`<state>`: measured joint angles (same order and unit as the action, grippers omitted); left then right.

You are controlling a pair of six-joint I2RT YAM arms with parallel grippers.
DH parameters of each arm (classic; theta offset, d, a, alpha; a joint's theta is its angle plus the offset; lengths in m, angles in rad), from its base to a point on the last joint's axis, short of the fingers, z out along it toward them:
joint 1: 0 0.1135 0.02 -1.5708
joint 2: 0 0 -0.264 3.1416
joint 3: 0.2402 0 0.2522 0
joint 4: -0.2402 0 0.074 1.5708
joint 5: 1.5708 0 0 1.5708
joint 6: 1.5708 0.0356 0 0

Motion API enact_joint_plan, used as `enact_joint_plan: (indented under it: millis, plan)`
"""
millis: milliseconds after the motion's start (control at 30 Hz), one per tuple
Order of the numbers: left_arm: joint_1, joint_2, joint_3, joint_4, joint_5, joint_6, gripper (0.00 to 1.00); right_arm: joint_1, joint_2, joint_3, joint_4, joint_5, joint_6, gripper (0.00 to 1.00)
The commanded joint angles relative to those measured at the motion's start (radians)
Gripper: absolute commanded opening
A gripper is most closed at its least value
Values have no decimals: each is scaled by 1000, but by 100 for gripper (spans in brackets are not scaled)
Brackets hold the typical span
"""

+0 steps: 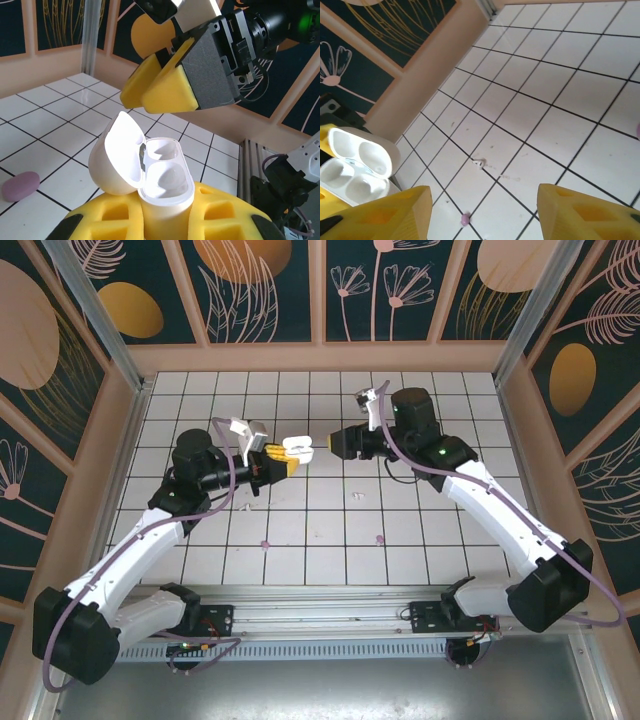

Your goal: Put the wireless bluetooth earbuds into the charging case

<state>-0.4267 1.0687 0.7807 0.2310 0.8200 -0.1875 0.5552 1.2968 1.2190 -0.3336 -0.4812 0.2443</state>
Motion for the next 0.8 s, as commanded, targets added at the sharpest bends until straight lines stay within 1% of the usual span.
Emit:
enact_joint_plan:
  millis: [0, 33, 167, 267, 400, 567, 667, 767]
  plan:
    - [8, -30, -14, 2, -19, 5, 0, -46, -8, 30, -70, 55, -1, 57]
    - [9, -32, -18, 4, -23, 2, 0, -61, 6, 25, -84, 78, 6, 55]
    - [9, -44, -36, 4, -25, -6, 0, -129, 125, 22, -139, 156, 24, 42]
    - [9, -57, -57, 21, -26, -22, 0, -146, 234, 19, -145, 196, 21, 38]
    - [9, -74, -77, 34, -27, -36, 0, -148, 371, 27, -124, 209, 8, 33]
    - [9, -87, -99, 46, -29, -49, 0, -153, 524, 52, -108, 239, -9, 23]
    - [9, -94, -113, 50, -32, -56, 0, -157, 587, 47, -97, 236, -18, 19]
    - [9, -103, -123, 48, -35, -56, 0, -157, 617, 29, -85, 231, -25, 16]
